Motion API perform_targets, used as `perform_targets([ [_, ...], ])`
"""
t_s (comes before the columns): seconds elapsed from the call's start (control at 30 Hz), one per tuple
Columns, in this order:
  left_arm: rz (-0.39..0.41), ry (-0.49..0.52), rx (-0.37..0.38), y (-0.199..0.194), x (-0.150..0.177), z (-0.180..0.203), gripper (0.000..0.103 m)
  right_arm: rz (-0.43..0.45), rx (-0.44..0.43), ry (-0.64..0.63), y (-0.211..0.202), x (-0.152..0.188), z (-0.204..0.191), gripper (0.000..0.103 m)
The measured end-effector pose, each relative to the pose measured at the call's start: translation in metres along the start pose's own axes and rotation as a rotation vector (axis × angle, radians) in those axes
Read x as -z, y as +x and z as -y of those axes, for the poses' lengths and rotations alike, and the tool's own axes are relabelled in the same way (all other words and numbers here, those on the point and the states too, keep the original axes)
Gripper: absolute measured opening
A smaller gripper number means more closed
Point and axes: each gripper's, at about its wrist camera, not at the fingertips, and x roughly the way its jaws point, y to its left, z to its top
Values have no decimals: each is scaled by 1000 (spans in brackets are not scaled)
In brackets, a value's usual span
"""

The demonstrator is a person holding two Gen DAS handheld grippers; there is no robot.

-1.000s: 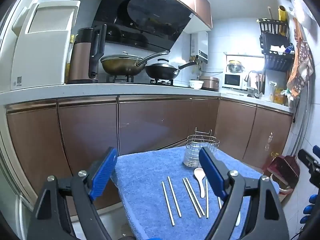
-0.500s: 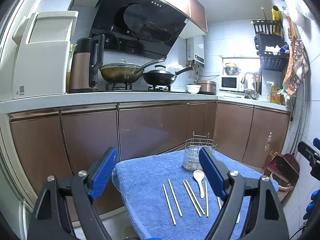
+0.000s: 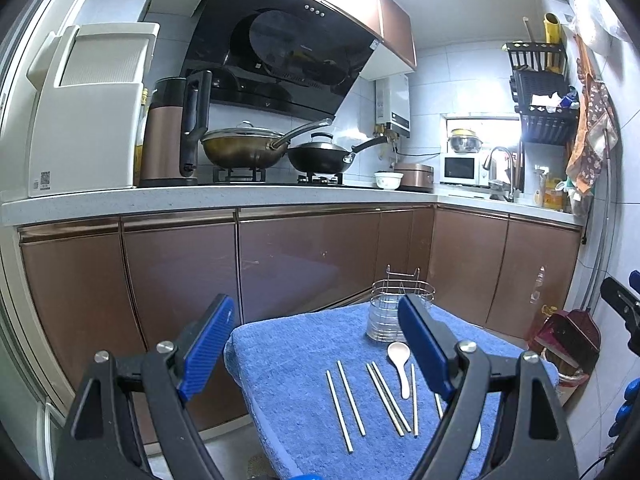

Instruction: Organize utensils

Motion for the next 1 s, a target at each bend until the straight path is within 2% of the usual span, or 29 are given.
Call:
perform_targets([
  [0.33, 9, 11, -1, 6, 0, 3, 83, -6, -3, -2, 9, 1, -2, 103],
  [0.63, -1, 1, 28, 16, -5, 3, 83, -39, -13, -3, 24, 1, 2, 103],
  [1.0, -13, -8, 10, 35, -5, 2, 83, -46, -7, -8, 39, -3, 4, 103],
])
